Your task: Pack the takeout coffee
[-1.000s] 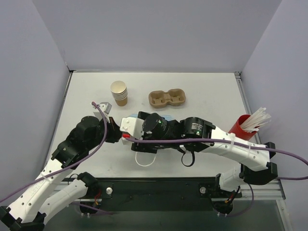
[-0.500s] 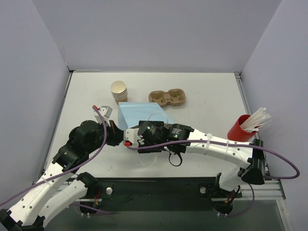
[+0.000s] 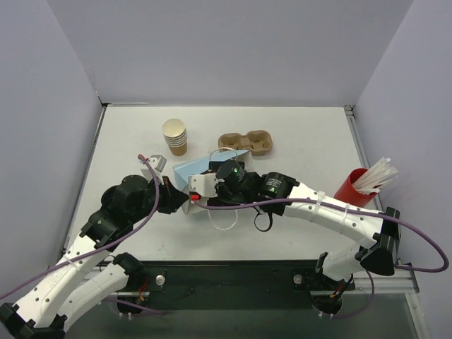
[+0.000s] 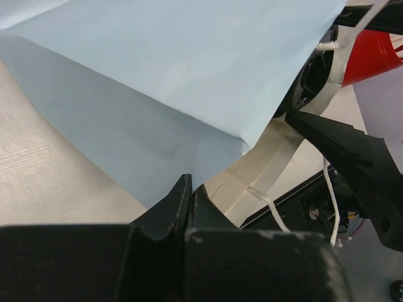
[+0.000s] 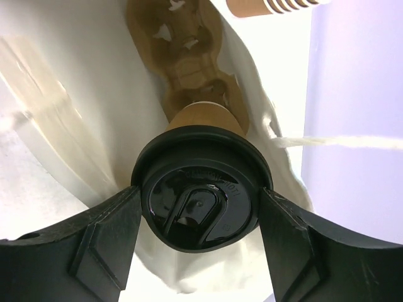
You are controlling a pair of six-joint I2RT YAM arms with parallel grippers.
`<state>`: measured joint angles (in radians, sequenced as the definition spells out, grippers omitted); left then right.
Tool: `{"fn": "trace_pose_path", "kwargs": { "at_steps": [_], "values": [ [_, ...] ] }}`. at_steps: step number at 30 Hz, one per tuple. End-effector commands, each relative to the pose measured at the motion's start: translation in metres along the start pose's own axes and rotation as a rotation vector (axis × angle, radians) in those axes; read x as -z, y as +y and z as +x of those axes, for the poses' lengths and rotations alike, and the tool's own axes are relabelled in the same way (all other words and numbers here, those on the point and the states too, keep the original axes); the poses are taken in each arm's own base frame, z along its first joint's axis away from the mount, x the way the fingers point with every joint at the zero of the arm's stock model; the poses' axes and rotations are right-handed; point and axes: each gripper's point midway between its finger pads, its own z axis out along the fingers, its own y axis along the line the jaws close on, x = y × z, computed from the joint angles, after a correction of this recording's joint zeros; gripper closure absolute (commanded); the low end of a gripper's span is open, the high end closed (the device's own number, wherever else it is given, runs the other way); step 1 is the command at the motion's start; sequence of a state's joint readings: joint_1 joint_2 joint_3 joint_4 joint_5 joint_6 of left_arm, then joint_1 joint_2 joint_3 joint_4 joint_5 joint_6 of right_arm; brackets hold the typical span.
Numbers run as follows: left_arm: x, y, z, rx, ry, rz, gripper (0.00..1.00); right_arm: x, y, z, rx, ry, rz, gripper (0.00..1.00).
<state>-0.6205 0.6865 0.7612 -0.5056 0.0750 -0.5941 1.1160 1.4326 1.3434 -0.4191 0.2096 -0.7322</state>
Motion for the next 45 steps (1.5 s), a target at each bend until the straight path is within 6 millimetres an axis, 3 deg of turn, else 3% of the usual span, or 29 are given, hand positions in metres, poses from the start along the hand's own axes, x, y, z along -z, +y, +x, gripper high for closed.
{"fn": "trace_pose_path", "kwargs": {
  "at_steps": [1, 5, 11, 22, 27, 35, 45],
  "values": [
    [0.006, -0.009, -0.017, 0.012, -0.039, 0.003, 1.00, 0.001, -0.009, -0.011, 0.080, -0.133, -0.015, 0.62],
    [0.003, -0.008, -0.013, 0.022, -0.023, 0.002, 1.00, -0.005, -0.021, -0.015, 0.120, -0.143, -0.012, 0.62],
    [0.003, -0.008, -0.018, 0.043, -0.041, -0.005, 1.00, -0.026, -0.010, -0.003, 0.187, -0.106, -0.043, 0.64],
    [0.002, -0.009, -0.015, 0.094, -0.040, 0.003, 1.00, -0.050, -0.009, 0.013, 0.231, -0.047, -0.027, 0.67],
    [0.001, -0.008, -0.015, 0.111, -0.050, 0.003, 1.00, -0.059, -0.018, 0.018, 0.127, -0.021, 0.035, 0.67],
    [-0.004, -0.008, -0.011, 0.120, -0.035, 0.010, 1.00, -0.070, -0.013, 0.034, 0.079, 0.022, 0.055, 0.67],
    [-0.005, -0.006, -0.006, 0.118, -0.017, 0.008, 1.00, -0.080, -0.011, 0.036, 0.003, 0.014, 0.076, 0.67]
  ]
}}
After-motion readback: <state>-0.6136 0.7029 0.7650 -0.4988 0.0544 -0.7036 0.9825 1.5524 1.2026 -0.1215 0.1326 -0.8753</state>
